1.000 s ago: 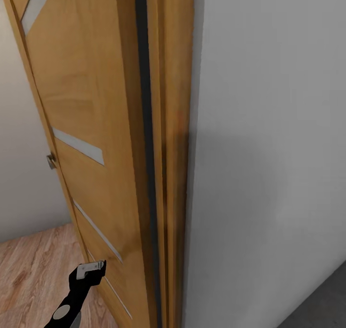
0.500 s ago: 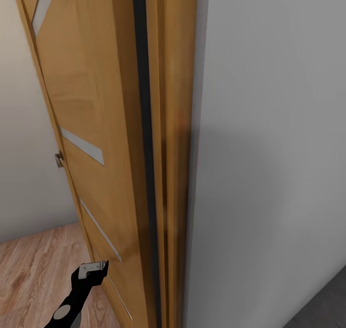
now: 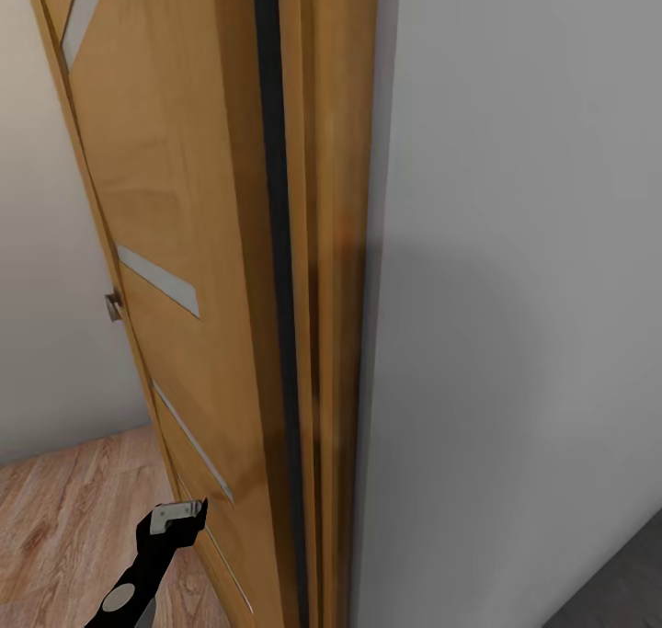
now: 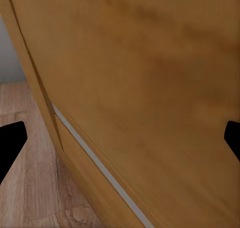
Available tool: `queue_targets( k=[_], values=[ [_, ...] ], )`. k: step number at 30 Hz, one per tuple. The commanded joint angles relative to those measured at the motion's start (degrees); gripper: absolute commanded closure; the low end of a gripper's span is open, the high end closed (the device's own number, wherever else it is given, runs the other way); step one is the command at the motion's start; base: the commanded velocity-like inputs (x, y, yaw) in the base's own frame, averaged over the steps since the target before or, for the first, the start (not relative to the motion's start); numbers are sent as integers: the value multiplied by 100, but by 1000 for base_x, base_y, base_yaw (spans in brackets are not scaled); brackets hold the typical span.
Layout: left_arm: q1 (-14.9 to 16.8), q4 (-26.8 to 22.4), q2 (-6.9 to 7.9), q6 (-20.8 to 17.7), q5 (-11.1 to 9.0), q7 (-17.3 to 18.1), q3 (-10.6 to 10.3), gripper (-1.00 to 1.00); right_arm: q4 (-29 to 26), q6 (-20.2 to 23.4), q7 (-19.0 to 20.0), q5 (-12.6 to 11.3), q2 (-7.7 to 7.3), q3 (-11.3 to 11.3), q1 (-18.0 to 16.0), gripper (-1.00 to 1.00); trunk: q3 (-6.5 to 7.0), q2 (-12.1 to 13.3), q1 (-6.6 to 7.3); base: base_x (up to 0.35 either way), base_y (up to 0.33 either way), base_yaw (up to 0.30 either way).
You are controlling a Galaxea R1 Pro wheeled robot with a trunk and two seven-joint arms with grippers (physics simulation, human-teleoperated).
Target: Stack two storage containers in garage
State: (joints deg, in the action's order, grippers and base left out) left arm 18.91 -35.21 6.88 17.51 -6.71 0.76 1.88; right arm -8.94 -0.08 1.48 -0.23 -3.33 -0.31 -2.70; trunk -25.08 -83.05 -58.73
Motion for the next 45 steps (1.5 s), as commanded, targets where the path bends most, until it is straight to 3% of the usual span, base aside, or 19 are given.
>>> queue_targets(
  k=[1, 45],
  values=[
    [7, -3, -2, 16, -41, 38, -21, -100, -2, -1, 16, -2, -1, -2, -2, -100, -4, -3, 0, 0, 0, 0],
    [7, -3, -2, 16, -41, 47, -21, -100, -2, -1, 16, -1, -1, -2, -2, -100, -4, -3, 0, 19, 0, 0]
  ],
)
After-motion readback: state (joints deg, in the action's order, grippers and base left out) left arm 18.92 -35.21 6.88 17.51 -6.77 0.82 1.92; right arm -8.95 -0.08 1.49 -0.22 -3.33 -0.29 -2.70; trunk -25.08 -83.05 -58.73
